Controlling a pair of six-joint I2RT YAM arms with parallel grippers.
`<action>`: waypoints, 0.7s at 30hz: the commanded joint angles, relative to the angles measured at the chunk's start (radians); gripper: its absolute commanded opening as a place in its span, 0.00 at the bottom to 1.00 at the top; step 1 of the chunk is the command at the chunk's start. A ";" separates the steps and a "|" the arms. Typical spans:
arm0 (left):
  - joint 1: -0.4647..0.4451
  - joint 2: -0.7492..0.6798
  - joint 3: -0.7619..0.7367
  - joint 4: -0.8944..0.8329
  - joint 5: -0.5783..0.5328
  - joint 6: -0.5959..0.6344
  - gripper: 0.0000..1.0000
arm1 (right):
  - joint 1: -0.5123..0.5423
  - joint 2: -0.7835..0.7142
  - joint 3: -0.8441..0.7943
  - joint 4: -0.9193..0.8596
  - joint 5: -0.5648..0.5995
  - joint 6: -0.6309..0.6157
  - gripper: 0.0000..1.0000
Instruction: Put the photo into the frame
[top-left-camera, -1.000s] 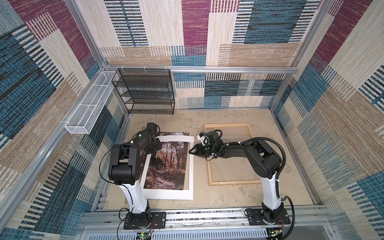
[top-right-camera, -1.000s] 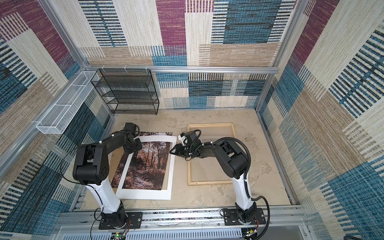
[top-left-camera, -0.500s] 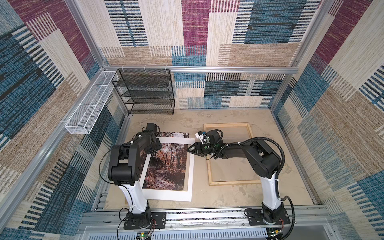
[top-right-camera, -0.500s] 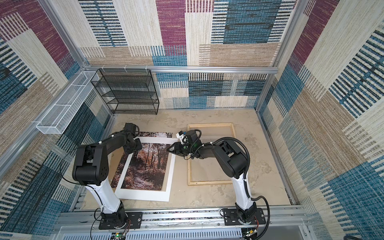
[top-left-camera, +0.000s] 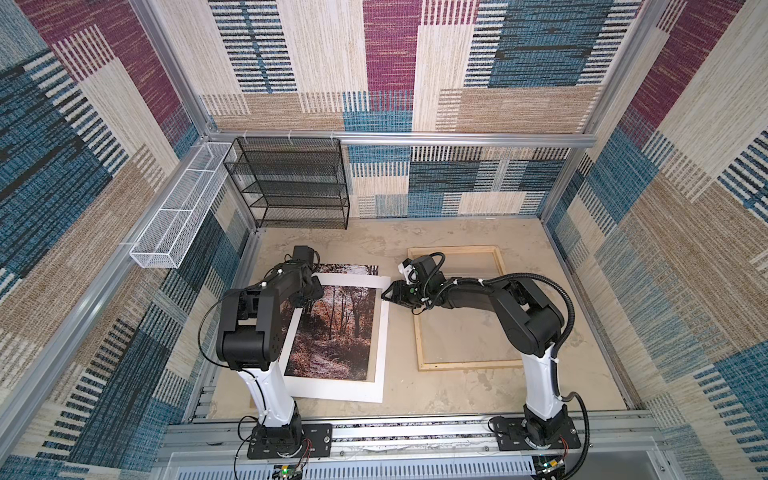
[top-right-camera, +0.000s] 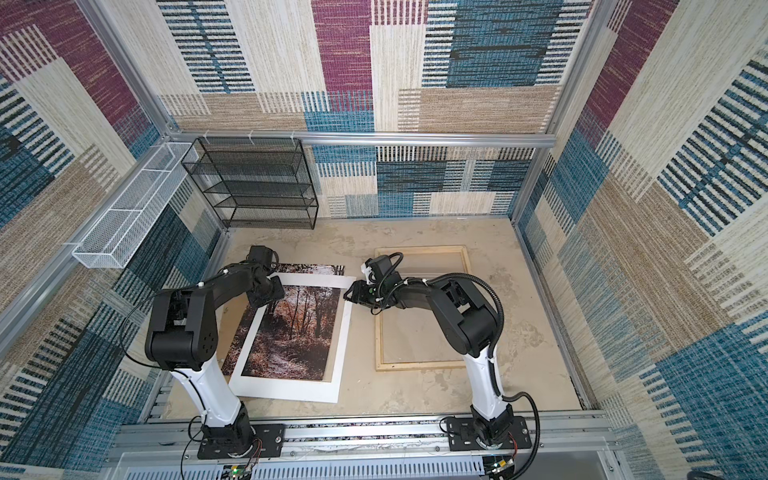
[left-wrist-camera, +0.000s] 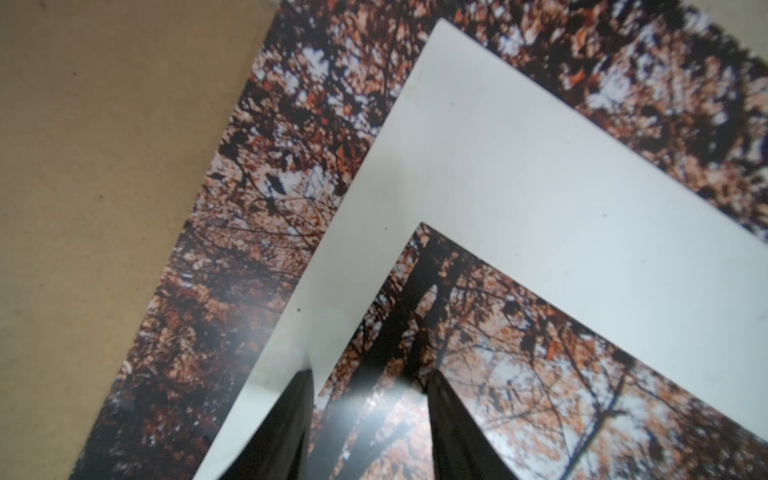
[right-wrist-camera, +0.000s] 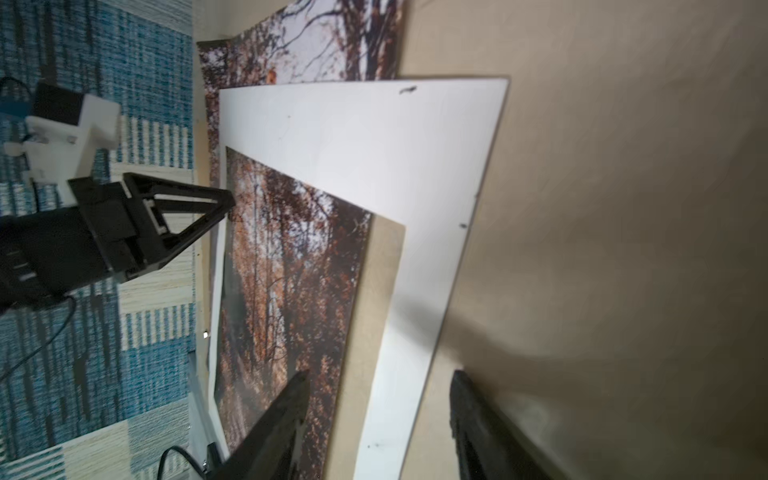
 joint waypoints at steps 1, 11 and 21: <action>-0.001 0.025 -0.010 -0.032 0.123 0.006 0.48 | 0.002 -0.020 -0.040 -0.023 0.006 0.023 0.56; 0.000 0.030 -0.006 -0.034 0.131 0.009 0.47 | 0.012 0.049 0.003 0.063 -0.113 0.057 0.56; -0.001 0.030 -0.007 -0.034 0.140 0.011 0.47 | 0.009 0.091 0.012 0.242 -0.214 0.119 0.56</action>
